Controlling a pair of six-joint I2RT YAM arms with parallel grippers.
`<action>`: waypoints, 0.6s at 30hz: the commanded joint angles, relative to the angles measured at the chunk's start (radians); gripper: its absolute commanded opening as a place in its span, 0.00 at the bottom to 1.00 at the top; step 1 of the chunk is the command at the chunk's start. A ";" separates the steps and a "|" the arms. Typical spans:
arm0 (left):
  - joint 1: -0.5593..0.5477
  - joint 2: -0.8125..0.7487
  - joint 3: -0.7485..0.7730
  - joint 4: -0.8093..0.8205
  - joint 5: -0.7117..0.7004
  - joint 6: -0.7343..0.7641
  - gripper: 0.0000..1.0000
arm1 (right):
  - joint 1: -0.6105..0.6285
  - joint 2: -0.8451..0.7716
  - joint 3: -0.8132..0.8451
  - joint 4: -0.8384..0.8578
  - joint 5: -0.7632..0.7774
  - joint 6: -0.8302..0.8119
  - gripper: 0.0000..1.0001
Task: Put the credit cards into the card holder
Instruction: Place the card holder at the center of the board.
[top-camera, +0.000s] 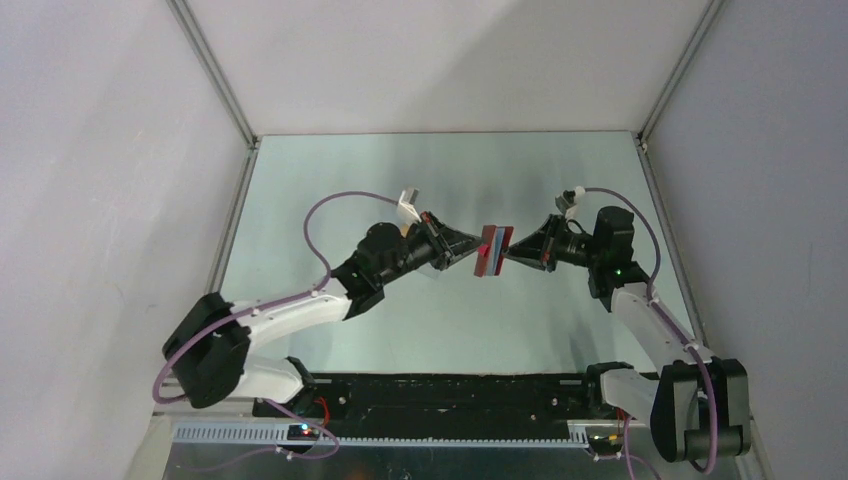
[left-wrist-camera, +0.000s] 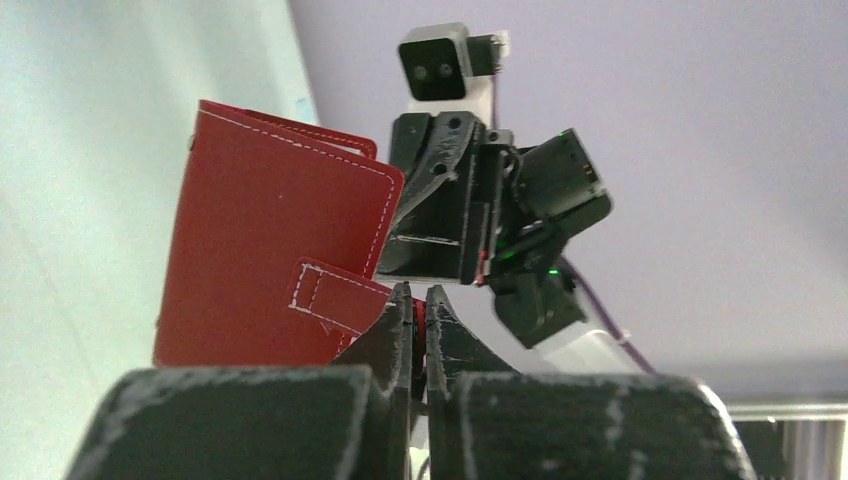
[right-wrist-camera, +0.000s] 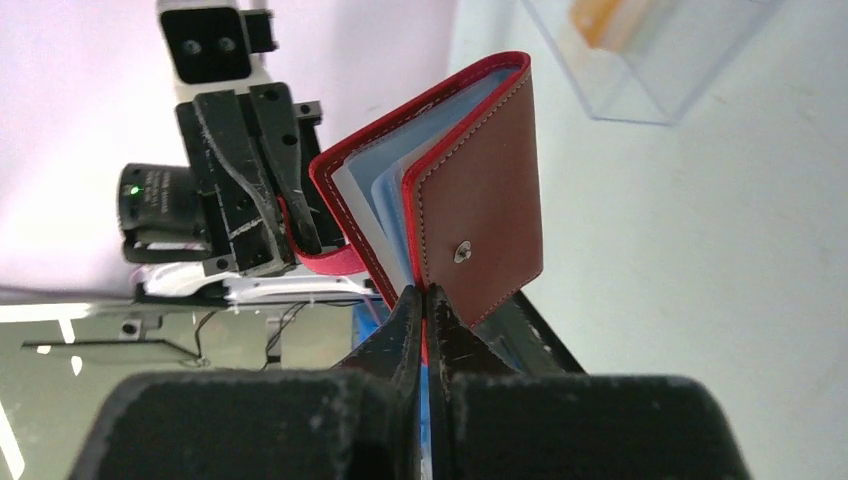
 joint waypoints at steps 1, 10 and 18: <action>-0.010 0.073 0.003 0.018 0.022 0.028 0.00 | -0.050 0.033 0.047 -0.324 0.009 -0.268 0.00; -0.044 0.235 0.008 0.017 -0.004 0.044 0.00 | -0.143 0.168 0.111 -0.629 0.145 -0.537 0.02; -0.068 0.311 -0.011 0.022 -0.032 0.014 0.00 | -0.145 0.150 0.168 -0.782 0.384 -0.599 0.63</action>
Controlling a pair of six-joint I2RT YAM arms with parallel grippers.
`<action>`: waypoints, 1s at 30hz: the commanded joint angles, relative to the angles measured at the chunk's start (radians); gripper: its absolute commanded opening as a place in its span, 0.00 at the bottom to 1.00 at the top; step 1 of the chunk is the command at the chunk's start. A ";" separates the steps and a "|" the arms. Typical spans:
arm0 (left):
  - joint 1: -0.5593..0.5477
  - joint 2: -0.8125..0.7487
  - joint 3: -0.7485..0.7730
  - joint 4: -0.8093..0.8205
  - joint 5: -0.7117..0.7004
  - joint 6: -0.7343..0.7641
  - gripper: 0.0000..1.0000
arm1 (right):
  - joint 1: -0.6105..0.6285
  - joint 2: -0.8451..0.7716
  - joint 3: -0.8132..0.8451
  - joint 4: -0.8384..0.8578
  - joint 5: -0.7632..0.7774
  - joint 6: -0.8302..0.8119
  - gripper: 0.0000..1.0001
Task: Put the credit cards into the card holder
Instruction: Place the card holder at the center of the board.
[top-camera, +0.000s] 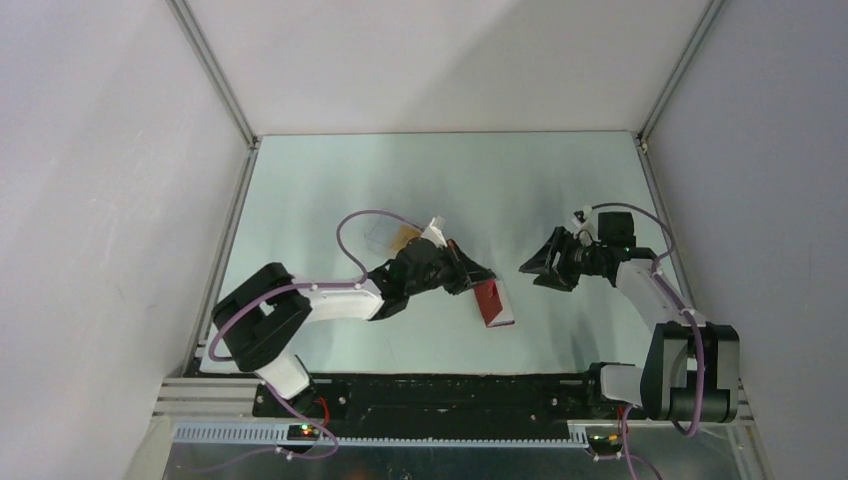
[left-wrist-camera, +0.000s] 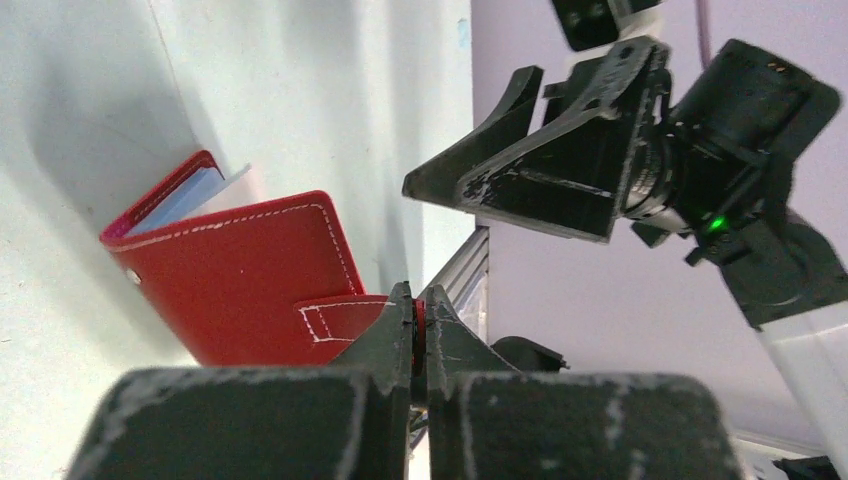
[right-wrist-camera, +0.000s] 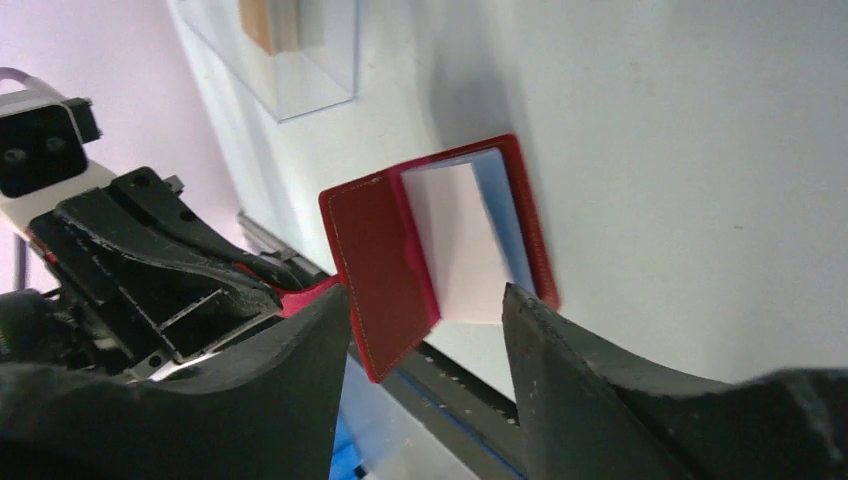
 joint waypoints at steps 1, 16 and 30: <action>-0.012 0.029 -0.005 0.029 -0.022 -0.001 0.00 | -0.002 -0.027 0.053 -0.111 0.143 -0.074 0.65; -0.017 0.088 -0.086 0.135 -0.040 -0.049 0.00 | 0.221 0.203 0.053 -0.013 0.104 0.096 0.53; -0.013 0.085 -0.129 0.180 -0.072 -0.112 0.00 | 0.195 0.061 0.053 -0.030 0.078 0.106 0.60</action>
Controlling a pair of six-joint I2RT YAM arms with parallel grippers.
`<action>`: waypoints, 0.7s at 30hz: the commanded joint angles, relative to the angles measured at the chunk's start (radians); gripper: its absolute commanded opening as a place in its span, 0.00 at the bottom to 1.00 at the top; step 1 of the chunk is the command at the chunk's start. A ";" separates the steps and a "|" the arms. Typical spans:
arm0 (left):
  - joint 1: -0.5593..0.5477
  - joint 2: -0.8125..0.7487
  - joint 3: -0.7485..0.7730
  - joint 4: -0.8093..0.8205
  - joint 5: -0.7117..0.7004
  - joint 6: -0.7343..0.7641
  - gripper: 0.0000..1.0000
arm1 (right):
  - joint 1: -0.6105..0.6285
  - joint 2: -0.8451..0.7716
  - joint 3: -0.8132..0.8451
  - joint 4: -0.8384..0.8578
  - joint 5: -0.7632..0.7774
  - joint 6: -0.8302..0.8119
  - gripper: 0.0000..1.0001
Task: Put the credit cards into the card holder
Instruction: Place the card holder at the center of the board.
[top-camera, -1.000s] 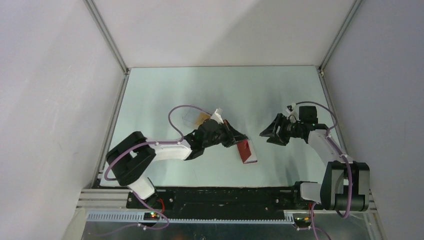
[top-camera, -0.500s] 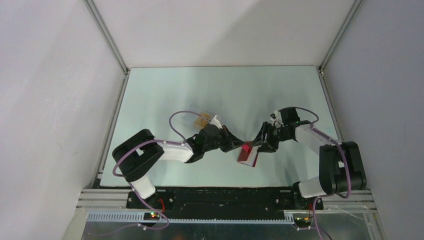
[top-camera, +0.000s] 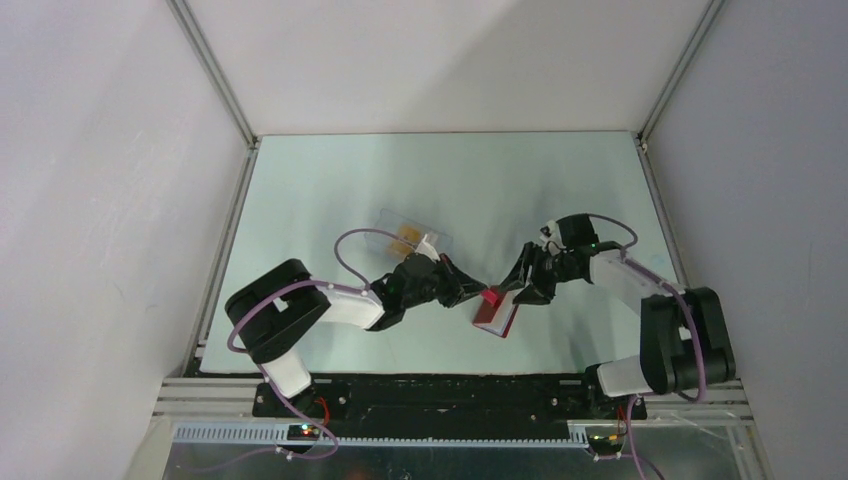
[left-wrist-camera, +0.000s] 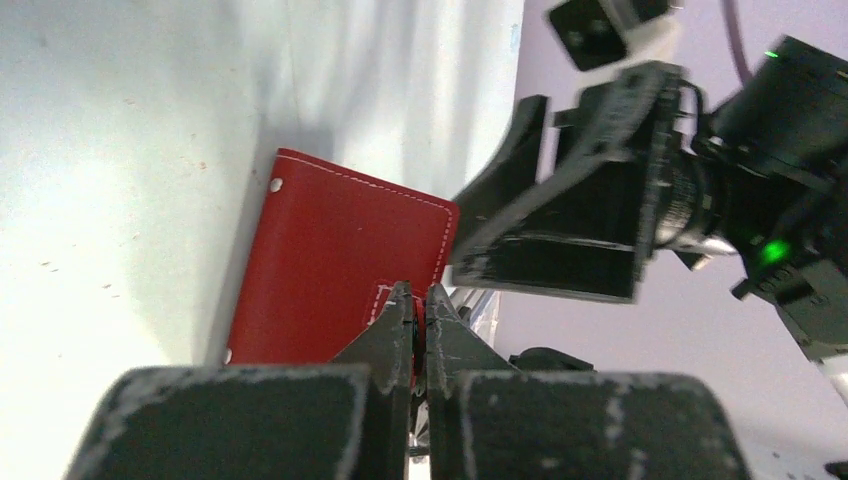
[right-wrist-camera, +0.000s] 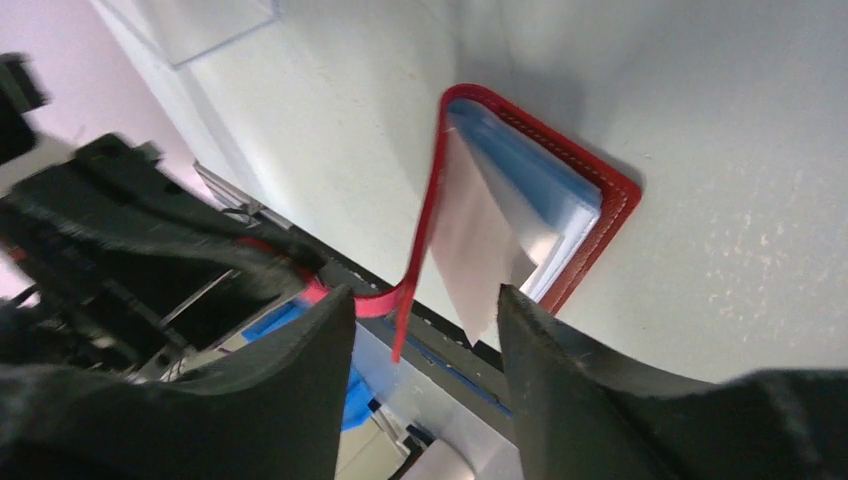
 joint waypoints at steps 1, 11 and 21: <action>-0.001 -0.010 -0.022 0.038 -0.049 -0.038 0.00 | -0.040 -0.122 0.031 -0.005 -0.029 0.012 0.62; -0.007 -0.106 -0.119 0.036 -0.231 -0.137 0.00 | -0.080 -0.093 -0.033 -0.003 -0.031 0.011 0.59; -0.027 -0.151 -0.182 0.028 -0.328 -0.177 0.00 | 0.021 0.058 -0.028 0.103 -0.038 0.064 0.51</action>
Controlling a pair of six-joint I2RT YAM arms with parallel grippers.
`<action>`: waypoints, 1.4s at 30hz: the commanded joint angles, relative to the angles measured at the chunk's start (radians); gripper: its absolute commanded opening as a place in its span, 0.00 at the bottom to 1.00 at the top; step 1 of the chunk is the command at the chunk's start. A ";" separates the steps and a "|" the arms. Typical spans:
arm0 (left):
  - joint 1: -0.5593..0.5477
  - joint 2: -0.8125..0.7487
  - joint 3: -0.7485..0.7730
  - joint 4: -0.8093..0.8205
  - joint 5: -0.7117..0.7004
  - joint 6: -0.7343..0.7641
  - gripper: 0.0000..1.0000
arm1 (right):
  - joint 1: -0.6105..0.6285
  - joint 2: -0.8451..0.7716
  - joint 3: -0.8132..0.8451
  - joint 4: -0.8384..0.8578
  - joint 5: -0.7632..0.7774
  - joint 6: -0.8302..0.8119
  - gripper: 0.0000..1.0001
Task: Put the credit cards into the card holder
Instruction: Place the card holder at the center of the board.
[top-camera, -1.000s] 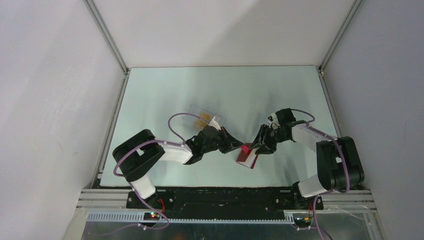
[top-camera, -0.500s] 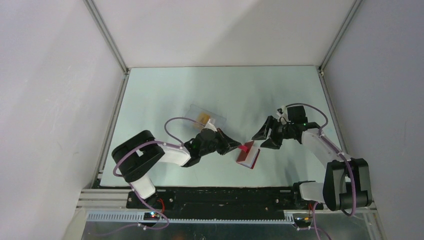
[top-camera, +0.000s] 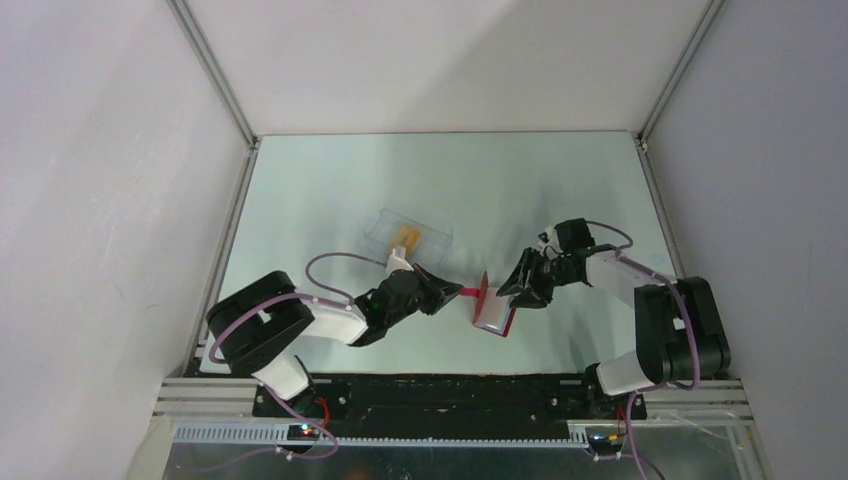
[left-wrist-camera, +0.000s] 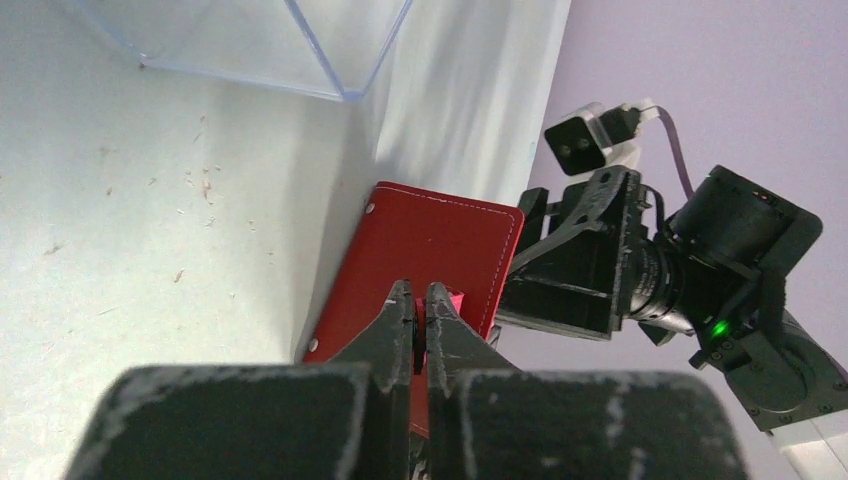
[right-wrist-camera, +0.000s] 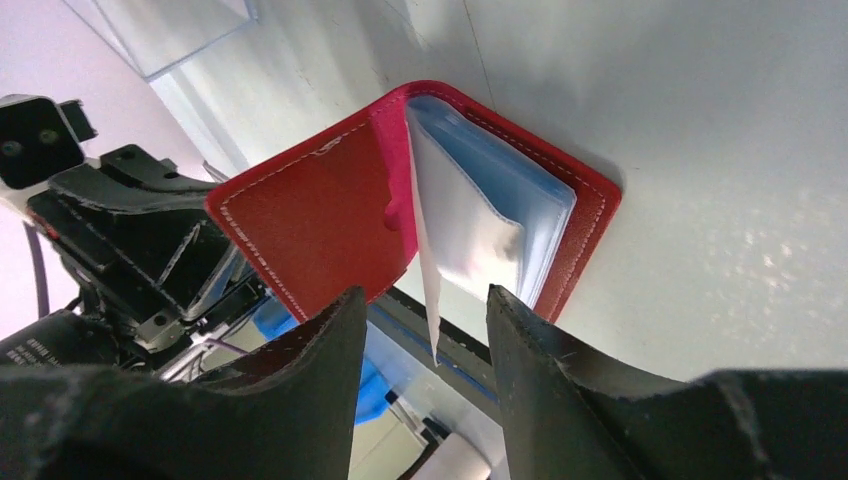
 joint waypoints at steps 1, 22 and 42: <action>-0.018 -0.059 -0.014 0.008 -0.091 -0.023 0.00 | 0.052 0.055 0.009 0.066 -0.003 0.037 0.51; -0.042 -0.093 0.034 -0.159 -0.122 0.022 0.00 | 0.095 0.105 0.072 0.004 0.097 -0.010 0.52; -0.043 -0.080 0.029 -0.159 -0.095 0.032 0.00 | 0.163 0.086 0.138 0.094 -0.008 0.073 0.33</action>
